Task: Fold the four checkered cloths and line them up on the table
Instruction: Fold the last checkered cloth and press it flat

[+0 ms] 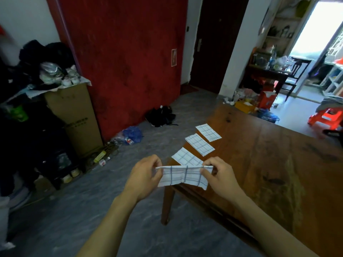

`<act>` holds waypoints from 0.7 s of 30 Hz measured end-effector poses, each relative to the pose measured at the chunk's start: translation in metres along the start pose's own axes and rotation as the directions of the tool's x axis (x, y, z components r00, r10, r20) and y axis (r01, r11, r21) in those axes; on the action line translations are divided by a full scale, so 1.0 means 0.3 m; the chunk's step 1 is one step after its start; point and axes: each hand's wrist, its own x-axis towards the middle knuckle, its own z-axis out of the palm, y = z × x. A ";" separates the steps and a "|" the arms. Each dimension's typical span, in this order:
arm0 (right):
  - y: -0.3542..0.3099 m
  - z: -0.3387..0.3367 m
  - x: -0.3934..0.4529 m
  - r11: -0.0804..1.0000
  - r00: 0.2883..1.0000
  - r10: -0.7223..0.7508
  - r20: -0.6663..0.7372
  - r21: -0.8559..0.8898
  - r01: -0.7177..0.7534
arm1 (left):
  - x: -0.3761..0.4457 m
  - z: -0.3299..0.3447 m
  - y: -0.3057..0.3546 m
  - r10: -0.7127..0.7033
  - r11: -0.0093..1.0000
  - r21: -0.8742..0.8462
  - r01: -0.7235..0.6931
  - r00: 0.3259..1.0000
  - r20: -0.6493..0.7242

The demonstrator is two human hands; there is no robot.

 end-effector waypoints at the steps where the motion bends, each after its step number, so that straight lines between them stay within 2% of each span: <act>1: -0.030 0.029 0.022 1.000 1.000 -0.009 0.009 -0.005 0.009 | 0.017 -0.038 -0.037 0.011 1.000 0.000 -0.011 1.000 -0.005; 6: -0.093 0.160 0.191 0.998 0.996 -0.060 0.062 -0.007 0.060 | 0.132 -0.163 -0.210 0.055 0.998 -0.019 -0.056 0.998 -0.021; 16: -0.089 0.361 0.736 0.982 0.994 -0.098 -0.050 0.154 0.105 | 0.596 -0.299 -0.451 0.108 0.993 0.049 -0.106 0.993 -0.046; 21: -0.076 0.421 1.011 0.975 0.997 -0.037 -0.064 0.216 0.050 | 0.874 -0.340 -0.546 0.101 0.994 0.053 -0.099 0.994 -0.029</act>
